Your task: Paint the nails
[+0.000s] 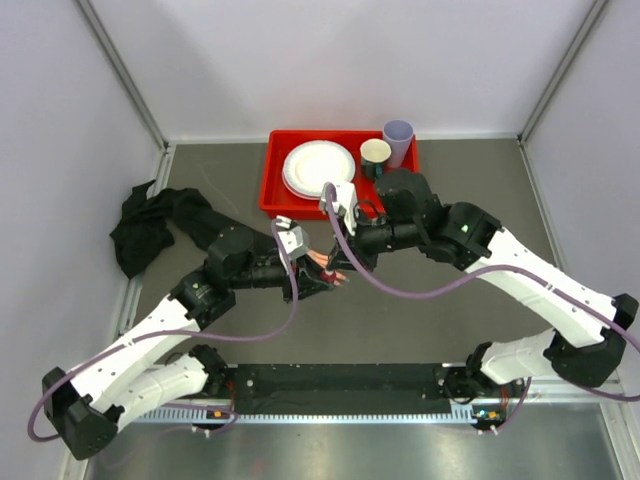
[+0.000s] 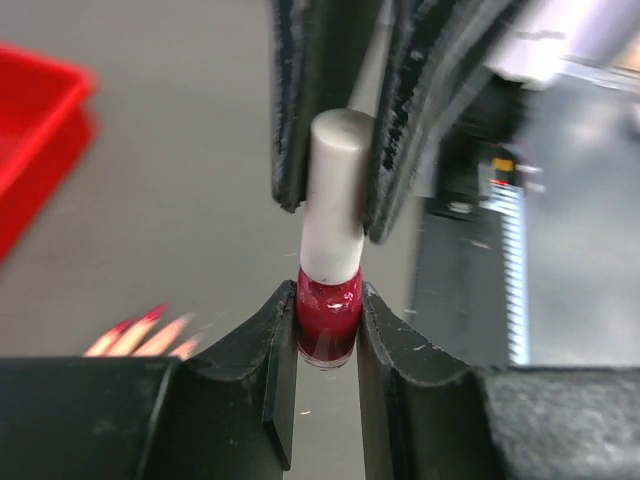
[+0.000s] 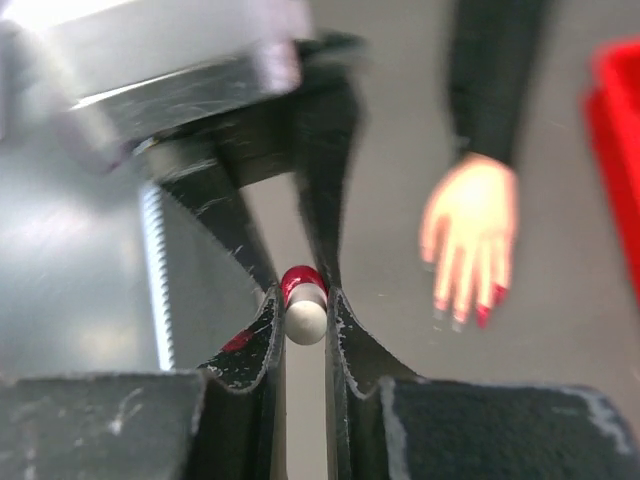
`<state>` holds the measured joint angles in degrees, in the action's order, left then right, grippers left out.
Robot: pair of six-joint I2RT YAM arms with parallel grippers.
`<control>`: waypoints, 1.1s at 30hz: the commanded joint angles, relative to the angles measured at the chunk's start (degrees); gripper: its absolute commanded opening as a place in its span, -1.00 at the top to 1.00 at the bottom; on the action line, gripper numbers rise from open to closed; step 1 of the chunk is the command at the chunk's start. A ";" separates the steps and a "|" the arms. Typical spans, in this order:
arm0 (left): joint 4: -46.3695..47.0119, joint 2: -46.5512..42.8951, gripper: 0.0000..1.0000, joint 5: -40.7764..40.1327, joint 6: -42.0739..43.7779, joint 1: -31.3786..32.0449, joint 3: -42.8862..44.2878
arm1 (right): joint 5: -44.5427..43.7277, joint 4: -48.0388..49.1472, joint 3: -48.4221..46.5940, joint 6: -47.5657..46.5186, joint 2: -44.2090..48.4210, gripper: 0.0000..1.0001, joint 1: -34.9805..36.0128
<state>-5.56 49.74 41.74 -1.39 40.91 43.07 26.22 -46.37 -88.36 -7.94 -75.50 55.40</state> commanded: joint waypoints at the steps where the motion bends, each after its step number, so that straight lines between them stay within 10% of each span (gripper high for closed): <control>1: 4.26 -2.18 1.00 -29.76 0.41 -0.83 1.14 | -19.40 6.45 3.98 18.28 0.89 1.00 9.01; 8: 4.86 -3.50 1.00 -35.67 0.95 -0.83 0.44 | -60.37 -1.95 -4.18 48.63 -10.79 1.00 23.79; 14: 5.12 -4.65 1.00 -32.78 2.34 -0.83 -0.53 | -61.11 -0.31 -4.46 49.61 -8.35 0.95 23.71; 16: 5.12 -5.09 1.00 -30.14 2.09 -0.83 -0.44 | -60.76 0.31 -4.46 46.81 -6.94 0.54 23.36; 22: 4.07 -4.04 1.00 -19.53 2.88 -0.83 0.08 | -50.32 4.26 -0.52 31.18 3.24 -0.56 18.61; 33: 3.89 1.93 1.00 18.01 1.66 -0.83 2.54 | 0.66 2.16 2.05 2.68 13.02 -0.78 4.72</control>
<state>-5.89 49.39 40.53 1.56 40.12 42.37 4.21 -43.92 -86.28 6.76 -61.76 61.49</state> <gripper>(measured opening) 0.299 0.889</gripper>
